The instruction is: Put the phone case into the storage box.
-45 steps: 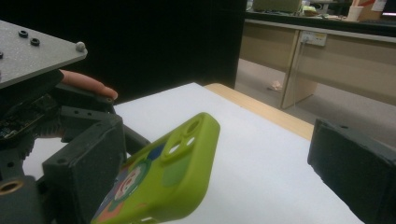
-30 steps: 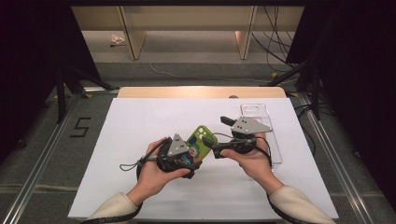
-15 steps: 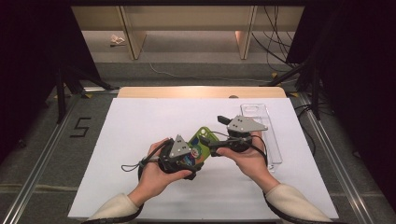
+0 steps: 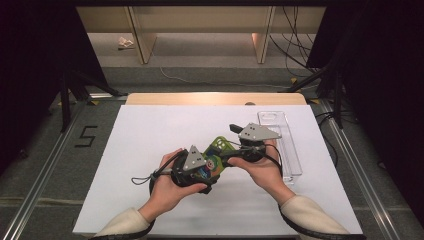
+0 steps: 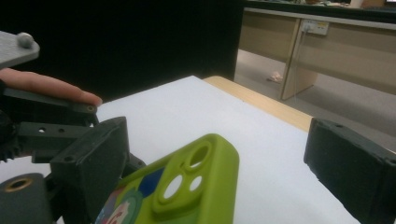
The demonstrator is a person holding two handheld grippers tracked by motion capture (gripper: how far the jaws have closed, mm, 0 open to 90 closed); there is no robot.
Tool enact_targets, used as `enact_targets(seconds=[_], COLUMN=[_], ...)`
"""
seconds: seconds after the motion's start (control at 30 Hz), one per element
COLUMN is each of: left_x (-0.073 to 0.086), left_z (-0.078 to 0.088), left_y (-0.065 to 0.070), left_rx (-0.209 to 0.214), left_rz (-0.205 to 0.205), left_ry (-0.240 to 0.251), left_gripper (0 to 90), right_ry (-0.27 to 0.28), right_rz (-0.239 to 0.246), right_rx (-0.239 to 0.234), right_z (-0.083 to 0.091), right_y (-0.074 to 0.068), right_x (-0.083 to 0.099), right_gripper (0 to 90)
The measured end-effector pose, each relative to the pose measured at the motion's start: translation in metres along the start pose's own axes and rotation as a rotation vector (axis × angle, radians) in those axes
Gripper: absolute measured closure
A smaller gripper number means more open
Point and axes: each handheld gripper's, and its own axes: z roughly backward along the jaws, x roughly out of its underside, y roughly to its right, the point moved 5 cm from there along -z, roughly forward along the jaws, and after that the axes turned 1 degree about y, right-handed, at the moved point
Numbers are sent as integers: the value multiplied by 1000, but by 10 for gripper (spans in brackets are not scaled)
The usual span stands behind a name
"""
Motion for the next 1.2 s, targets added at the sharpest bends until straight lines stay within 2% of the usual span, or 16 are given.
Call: enact_targets(seconds=[0.3,0.47,0.67,1.2], left_x=[0,0,0,1], left_z=[-1,-2,-2,-3], left_y=[2,3,2,0], left_rx=[0,0,-5,-17], left_rz=[-9,-5,-5,-3], left_ry=[-2,0,0,-3], left_gripper=[160,160,160,160], right_ry=[-15,-29,-52,-66], right_rz=[-14,-22,-36,-88], right_rx=[19,14,14,-14], right_z=[-3,-5,-6,-7], right_y=[2,1,0,-3], right_x=[2,3,6,7], right_gripper=[152,184,254,494])
